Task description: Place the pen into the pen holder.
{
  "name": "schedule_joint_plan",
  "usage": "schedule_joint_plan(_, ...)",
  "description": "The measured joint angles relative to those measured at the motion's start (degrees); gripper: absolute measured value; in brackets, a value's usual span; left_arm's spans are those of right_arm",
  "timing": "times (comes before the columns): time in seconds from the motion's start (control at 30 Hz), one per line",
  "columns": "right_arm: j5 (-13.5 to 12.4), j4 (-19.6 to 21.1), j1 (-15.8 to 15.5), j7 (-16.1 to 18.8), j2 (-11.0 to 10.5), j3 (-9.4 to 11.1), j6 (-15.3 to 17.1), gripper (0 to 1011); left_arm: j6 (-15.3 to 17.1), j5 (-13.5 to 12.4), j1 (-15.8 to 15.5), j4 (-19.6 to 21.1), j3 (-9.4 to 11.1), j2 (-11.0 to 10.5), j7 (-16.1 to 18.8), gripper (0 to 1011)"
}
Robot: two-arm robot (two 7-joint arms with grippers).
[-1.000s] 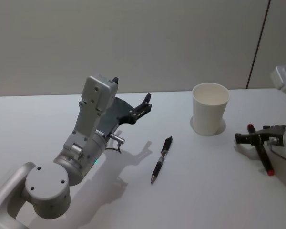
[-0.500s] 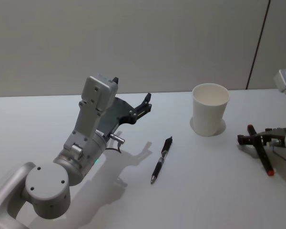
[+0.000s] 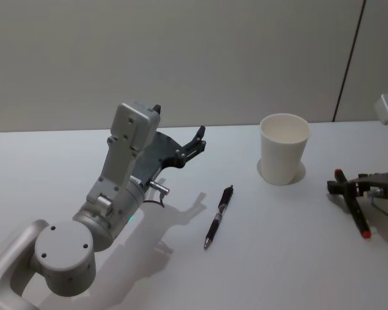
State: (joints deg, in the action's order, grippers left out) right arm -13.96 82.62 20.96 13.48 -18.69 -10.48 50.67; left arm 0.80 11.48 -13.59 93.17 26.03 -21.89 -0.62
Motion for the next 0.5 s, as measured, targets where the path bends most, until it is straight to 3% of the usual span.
schedule_joint_plan(0.5,-0.08,-0.39,0.11,0.05,0.0,0.01,-0.08,696,0.0,0.0,0.0,0.0,0.0,0.0,0.0,1001)
